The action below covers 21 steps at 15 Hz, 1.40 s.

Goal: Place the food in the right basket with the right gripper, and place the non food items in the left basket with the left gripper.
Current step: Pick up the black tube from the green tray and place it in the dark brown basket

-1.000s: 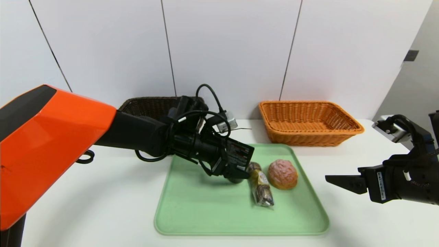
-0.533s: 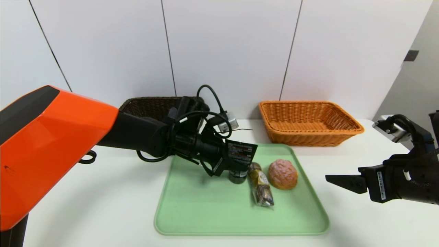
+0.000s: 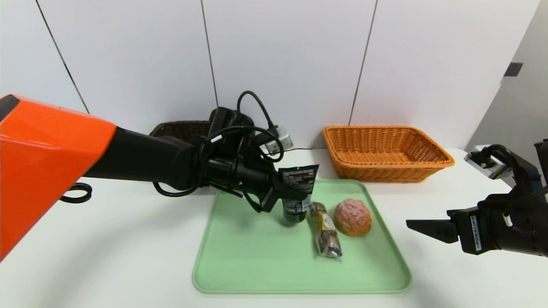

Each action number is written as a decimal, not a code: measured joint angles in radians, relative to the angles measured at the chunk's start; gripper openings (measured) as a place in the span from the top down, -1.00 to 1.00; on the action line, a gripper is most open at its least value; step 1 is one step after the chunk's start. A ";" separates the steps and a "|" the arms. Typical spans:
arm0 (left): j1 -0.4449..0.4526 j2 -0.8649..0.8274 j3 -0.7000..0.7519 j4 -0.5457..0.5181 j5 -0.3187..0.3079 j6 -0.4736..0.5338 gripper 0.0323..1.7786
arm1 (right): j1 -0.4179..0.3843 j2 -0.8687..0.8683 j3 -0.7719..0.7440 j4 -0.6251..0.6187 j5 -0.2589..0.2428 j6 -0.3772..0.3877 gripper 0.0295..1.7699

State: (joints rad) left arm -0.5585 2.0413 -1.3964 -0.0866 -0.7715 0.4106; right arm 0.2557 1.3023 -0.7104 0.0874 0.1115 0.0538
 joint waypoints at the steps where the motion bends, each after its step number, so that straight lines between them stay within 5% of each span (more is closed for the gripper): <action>1: 0.002 -0.024 0.002 0.000 0.006 -0.015 0.66 | 0.000 -0.001 0.001 0.000 0.001 0.000 -0.92; 4: 0.002 -0.109 -0.022 0.000 0.109 -0.084 0.66 | 0.000 -0.002 0.002 -0.001 0.001 0.000 -0.92; 10: 0.045 -0.167 -0.166 0.000 0.549 -0.222 0.66 | 0.002 -0.004 0.000 0.000 0.001 -0.001 -0.92; 16: 0.214 -0.153 -0.179 0.000 0.572 -0.227 0.66 | 0.000 -0.013 0.011 0.000 0.001 -0.001 -0.92; 21: 0.235 -0.086 -0.202 -0.003 0.571 -0.269 0.66 | 0.003 -0.013 0.016 0.000 0.003 -0.002 -0.92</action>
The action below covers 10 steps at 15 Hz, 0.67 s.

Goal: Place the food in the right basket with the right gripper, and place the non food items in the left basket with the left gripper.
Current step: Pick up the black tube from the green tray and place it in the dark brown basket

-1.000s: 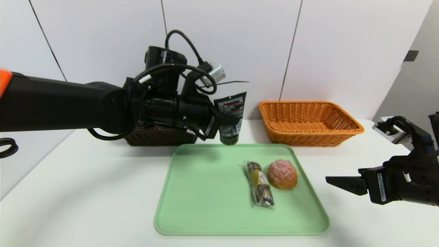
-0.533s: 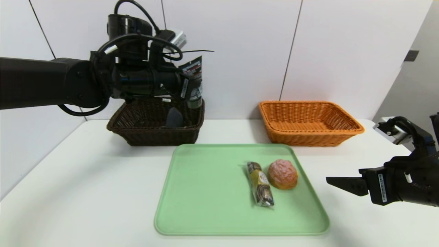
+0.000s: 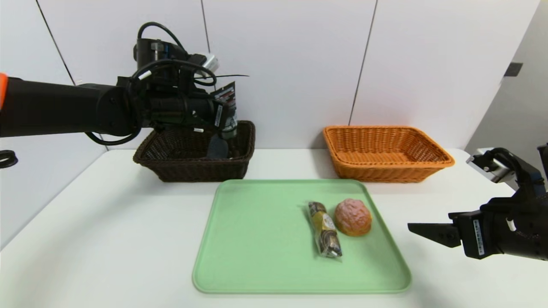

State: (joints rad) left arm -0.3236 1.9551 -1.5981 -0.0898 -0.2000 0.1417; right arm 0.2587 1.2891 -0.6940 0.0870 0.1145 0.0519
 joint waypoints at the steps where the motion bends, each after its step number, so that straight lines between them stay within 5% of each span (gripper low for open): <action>1: 0.001 0.020 -0.007 -0.001 0.002 -0.002 0.66 | 0.002 0.000 0.000 0.000 0.000 0.000 -0.92; 10: 0.017 0.212 -0.084 -0.065 -0.002 -0.031 0.66 | 0.001 0.009 0.000 0.000 -0.001 0.000 -0.92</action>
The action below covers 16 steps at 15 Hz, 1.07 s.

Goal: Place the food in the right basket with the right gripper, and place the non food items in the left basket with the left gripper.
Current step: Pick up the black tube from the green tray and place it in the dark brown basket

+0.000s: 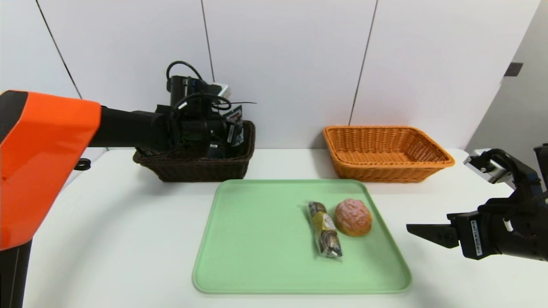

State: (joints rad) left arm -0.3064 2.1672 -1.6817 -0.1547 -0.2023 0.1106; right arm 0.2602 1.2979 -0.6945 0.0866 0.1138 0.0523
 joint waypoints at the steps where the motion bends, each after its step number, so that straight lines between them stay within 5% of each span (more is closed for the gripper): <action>1: 0.001 0.011 -0.003 0.001 -0.004 0.001 0.66 | 0.000 0.000 0.000 0.000 0.000 0.000 -0.92; 4: 0.006 0.037 -0.006 0.003 -0.016 0.001 0.61 | -0.003 0.001 0.001 0.000 0.000 0.000 -0.92; 9: 0.008 0.035 -0.007 0.002 -0.019 -0.001 -0.11 | -0.003 0.001 -0.001 0.000 -0.001 0.000 -0.92; 16: 0.029 -0.137 0.007 0.051 -0.014 -0.015 -0.59 | -0.003 -0.009 0.002 -0.017 -0.001 0.001 -0.92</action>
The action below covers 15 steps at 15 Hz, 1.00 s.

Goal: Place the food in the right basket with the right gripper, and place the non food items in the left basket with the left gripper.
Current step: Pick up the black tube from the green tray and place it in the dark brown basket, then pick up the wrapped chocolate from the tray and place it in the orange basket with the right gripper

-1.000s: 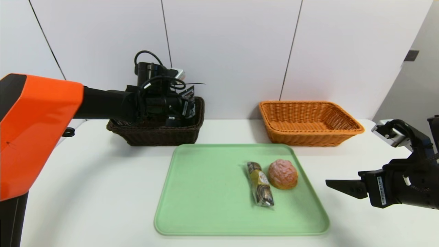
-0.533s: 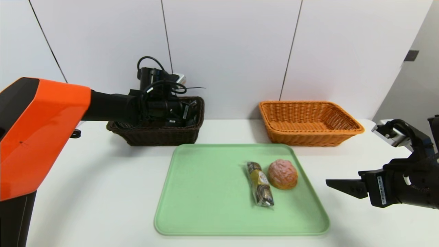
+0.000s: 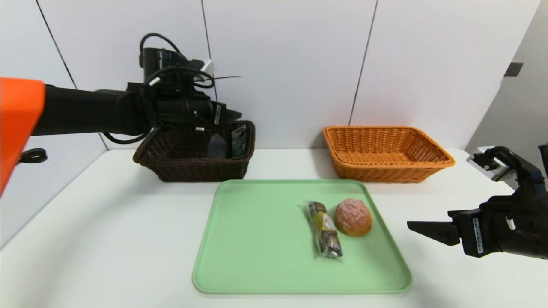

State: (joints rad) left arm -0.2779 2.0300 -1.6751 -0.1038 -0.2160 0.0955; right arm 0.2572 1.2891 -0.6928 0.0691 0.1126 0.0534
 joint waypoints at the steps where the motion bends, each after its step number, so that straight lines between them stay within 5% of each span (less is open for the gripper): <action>1: 0.008 -0.037 0.000 0.025 0.000 0.000 -0.63 | 0.000 -0.001 0.000 -0.003 0.001 0.000 -0.92; 9: 0.075 -0.316 0.091 0.349 0.012 -0.096 -0.81 | 0.011 0.010 -0.050 -0.044 0.006 0.006 -0.92; 15: 0.062 -0.533 0.398 0.378 0.013 -0.121 -0.87 | 0.046 0.051 -0.215 0.079 0.001 0.020 -0.92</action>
State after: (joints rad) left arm -0.2155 1.4970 -1.2772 0.2745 -0.2034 -0.0253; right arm 0.3030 1.3402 -0.9077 0.1481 0.1134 0.0730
